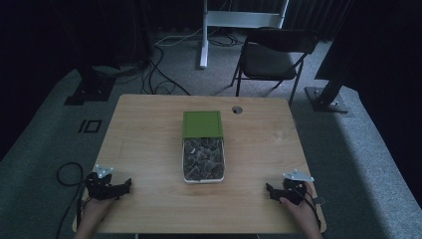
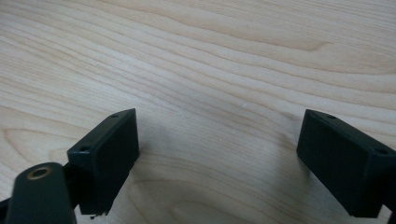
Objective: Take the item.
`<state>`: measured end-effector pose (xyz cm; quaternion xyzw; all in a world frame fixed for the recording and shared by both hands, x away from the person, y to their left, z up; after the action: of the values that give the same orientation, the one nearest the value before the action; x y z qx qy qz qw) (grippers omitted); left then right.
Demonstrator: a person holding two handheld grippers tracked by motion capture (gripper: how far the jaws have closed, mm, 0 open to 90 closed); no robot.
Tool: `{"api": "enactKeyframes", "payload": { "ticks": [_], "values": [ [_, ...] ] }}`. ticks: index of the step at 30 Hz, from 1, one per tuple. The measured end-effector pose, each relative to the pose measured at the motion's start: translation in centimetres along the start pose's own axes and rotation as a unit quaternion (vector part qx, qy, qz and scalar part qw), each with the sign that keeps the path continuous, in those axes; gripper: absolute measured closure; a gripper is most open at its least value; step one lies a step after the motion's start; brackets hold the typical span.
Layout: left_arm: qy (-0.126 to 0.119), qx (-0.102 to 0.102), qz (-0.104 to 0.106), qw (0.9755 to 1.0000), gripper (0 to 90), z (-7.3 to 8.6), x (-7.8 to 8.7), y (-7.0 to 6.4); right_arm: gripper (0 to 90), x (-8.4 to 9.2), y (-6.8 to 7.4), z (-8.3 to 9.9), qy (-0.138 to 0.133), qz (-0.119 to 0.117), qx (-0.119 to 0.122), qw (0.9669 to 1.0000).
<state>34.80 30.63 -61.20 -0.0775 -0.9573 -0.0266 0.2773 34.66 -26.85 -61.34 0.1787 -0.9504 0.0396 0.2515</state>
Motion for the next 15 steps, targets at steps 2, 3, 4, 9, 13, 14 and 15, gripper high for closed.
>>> {"api": "enactKeyframes", "payload": {
  "ticks": [2, 3, 4, 9, 13, 14, 15],
  "values": [
    [0.0, 0.0, 0.0, 1.0, 2.3, 0.0, 0.0, 0.0, 11.7, 0.01, 0.01, 0.0, 0.0, -0.002, -0.001, 1.0],
    [0.0, 0.0, 0.0, 1.0, 2.3, 0.0, 0.0, 0.0, 11.7, 0.02, -0.02, -0.01, -0.001, -0.003, -0.002, 1.0],
    [0.0, 0.0, 0.0, 1.0, 2.3, 0.0, 0.0, 0.0, 11.7, 0.02, -0.02, -0.01, -0.001, -0.003, -0.002, 1.0],
    [0.0, 0.0, 0.0, 1.0, 2.3, 0.0, 0.01, 0.0, 11.7, 0.09, 0.02, 0.03, 0.0, -0.006, 0.0, 1.0],
    [0.0, 0.0, 0.0, 1.0, 2.3, 0.0, 0.0, 0.0, 11.7, 0.06, 0.09, 0.06, 0.001, -0.004, 0.005, 1.0],
    [0.0, 0.0, 0.0, 1.0, 2.3, 0.0, 0.0, 0.0, 11.7, 0.08, 0.1, 0.06, 0.001, -0.003, 0.005, 1.0],
    [0.0, 0.0, 0.0, 1.0, 2.3, 0.0, 0.0, 0.0, 11.7, 0.09, 0.1, 0.07, 0.001, -0.003, 0.005, 1.0]
  ]
}}
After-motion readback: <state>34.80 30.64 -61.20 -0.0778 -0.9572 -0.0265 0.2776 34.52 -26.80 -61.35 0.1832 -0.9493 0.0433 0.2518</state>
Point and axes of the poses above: each handheld gripper's, and its own axes: x roughly backward along the jaws, z roughly out of its underside, y roughly to its left, the point moved 9 cm from there along -x, roughly forward along the jaws, and after that the axes turned 14 degrees about -y, right-handed, at the moved point
